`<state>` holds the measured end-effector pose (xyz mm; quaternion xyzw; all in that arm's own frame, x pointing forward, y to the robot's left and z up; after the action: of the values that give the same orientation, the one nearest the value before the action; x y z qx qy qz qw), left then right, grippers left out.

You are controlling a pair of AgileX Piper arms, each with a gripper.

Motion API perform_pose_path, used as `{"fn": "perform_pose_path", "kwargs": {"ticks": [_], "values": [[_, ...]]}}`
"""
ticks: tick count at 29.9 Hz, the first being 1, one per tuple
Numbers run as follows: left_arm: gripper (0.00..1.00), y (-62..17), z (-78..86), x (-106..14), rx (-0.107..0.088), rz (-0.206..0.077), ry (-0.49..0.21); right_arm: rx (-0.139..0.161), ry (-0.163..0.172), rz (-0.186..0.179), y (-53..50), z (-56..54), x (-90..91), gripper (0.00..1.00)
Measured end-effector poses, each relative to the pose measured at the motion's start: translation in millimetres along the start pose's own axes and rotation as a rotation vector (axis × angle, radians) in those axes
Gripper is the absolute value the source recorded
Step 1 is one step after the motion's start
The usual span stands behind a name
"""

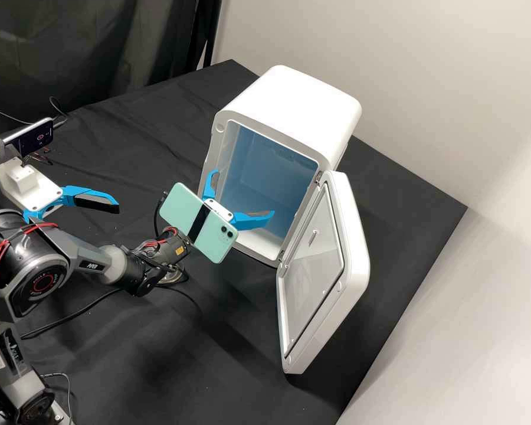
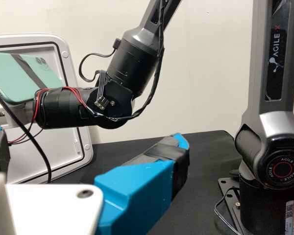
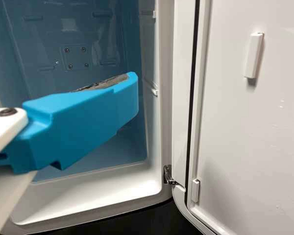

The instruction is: Place the flask in the incubator

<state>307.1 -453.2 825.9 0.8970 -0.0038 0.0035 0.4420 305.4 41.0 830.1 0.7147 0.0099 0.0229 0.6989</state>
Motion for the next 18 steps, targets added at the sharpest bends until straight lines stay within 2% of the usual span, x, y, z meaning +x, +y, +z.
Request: {"fn": "perform_pose_path", "kwargs": {"ticks": [12,15,18], "values": [[1.0,0.0,0.0,0.0,0.0,0.0,0.0,0.002,0.001,0.001,0.1,-0.1,0.0,1.0],[1.0,0.0,0.0,0.0,0.0,0.0,0.0,0.008,0.011,0.01,-0.1,0.0,-0.1,1.0],[1.0,0.0,0.0,0.0,0.0,0.0,0.0,0.015,0.013,0.006,-2.2,4.2,-4.4,1.0]]}}
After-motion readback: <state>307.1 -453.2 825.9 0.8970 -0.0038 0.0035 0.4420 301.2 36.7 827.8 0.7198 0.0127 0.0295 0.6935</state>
